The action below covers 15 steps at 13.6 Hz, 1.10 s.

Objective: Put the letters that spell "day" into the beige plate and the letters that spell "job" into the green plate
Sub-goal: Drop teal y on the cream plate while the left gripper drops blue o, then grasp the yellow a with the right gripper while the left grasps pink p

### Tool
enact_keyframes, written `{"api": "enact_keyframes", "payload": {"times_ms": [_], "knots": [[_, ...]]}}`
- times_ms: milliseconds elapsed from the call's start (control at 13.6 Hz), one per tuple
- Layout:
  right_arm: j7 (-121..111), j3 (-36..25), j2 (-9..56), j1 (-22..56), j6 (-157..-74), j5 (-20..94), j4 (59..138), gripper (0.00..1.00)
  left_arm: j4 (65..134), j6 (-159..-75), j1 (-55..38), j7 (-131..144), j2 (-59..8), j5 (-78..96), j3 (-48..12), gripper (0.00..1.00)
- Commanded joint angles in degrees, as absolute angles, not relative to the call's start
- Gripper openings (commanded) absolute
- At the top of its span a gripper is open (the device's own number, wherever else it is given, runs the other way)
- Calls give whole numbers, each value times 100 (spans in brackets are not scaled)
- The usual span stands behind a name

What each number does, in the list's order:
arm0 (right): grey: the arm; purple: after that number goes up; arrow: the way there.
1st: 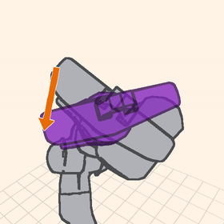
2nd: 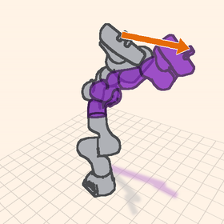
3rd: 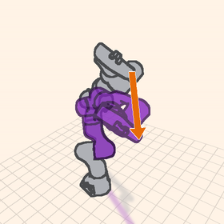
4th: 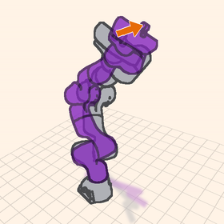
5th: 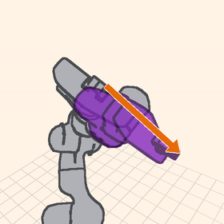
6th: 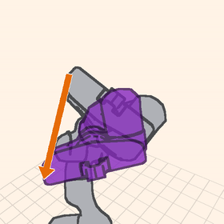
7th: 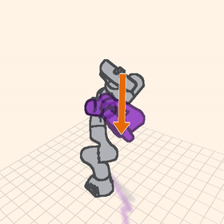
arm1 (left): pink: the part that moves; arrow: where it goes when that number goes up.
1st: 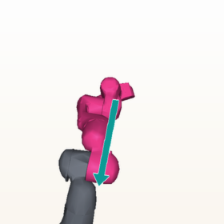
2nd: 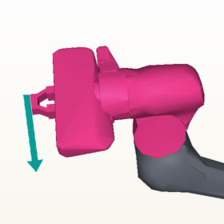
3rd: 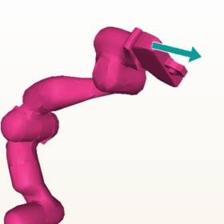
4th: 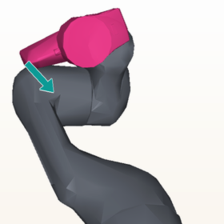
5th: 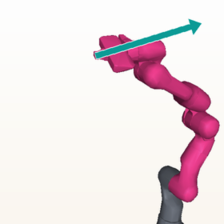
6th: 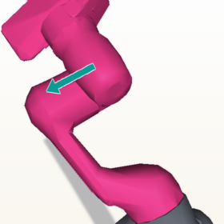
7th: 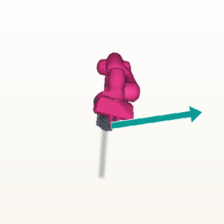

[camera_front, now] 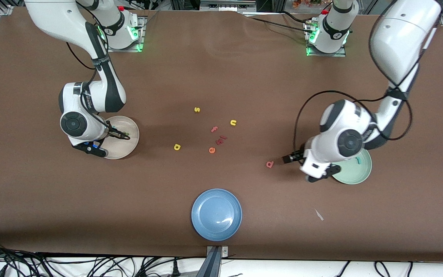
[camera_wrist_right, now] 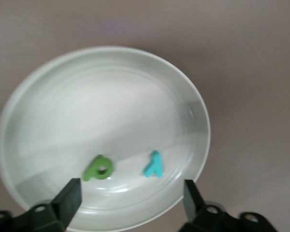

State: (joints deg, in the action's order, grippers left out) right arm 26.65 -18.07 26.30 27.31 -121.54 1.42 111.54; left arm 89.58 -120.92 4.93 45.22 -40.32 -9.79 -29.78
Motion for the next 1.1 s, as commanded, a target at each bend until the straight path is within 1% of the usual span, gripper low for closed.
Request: {"api": "enact_keyframes", "payload": {"times_ms": [0,73,147,220,367,514,660,734,807,954,1027], "knots": [[2977,-1504,2645,2768,-12190,342,10768,100,8851,-12646,133,4535,-4341,-949,-2892,93],[3032,-1364,2689,2769,-12225,499,10671,100,8842,-12769,1,4492,-4437,-975,-2865,84],[3041,-1119,2698,2769,-12408,736,10583,100,8842,-12805,-113,4413,-4543,-1211,-2822,80],[3085,-916,2759,2769,-12689,956,10547,100,8842,-12814,-193,4386,-4648,-1604,-2804,80],[3356,-853,3005,2830,-13103,1090,10529,100,8728,-12814,-211,4360,-4789,-1889,-2795,80],[3916,-739,3251,3083,-13445,1073,10407,99,8264,-12814,-263,4220,-5148,-1890,-2795,80],[4419,-730,3418,3365,-13745,1019,10389,79,8165,-12814,-378,4184,-5273,-1907,-2725,80],[4604,-729,3480,3462,-13824,1028,10380,75,8165,-12814,-378,4184,-5273,-2046,-2716,78],[4666,-747,3602,3559,-13982,1002,10389,75,8165,-12814,-378,4192,-5273,-2239,-2716,74],[4702,-738,3726,3586,-14324,1045,10380,75,8165,-12814,-378,4201,-5291,-2364,-2716,74],[4772,-730,3753,3638,-14465,1072,10362,75,8165,-12814,-387,4210,-5291,-2364,-2716,71]]}}
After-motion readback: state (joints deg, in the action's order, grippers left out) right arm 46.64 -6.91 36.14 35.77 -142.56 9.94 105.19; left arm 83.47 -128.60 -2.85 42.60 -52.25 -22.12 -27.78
